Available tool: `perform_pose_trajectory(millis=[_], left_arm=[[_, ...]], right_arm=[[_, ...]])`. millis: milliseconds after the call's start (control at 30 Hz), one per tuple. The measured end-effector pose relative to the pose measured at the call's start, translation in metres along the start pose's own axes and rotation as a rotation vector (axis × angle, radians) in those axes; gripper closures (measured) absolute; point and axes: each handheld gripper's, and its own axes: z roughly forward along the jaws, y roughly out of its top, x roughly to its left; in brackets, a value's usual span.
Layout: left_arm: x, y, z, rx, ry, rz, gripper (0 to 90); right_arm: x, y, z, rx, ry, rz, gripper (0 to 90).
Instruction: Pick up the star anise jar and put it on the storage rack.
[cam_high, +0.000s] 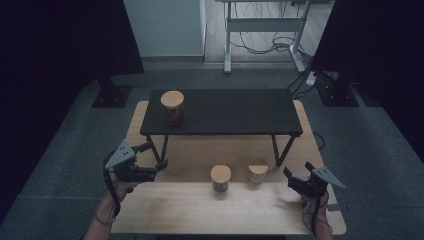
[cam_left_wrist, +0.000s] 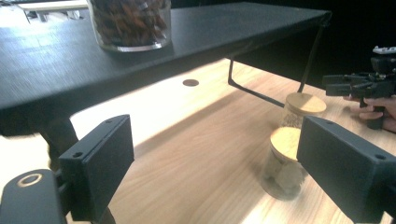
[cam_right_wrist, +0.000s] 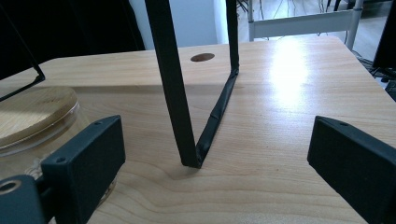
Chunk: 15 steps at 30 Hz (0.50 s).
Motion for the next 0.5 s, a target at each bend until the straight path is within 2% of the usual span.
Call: perform_pose_trajectory(millis=[233, 500], left_arm=[[-0.009, -0.026, 0.005, 0.01, -0.032, -0.023, 10.5], [-0.017, -0.064, 0.014, 0.062, -0.07, -0.045, 10.5]], right_arm=[[-0.001, 0.0, -0.001, -0.004, -0.001, 0.007, 3.6], [-0.001, 0.0, -0.001, -0.008, -0.001, 0.01, 3.6]])
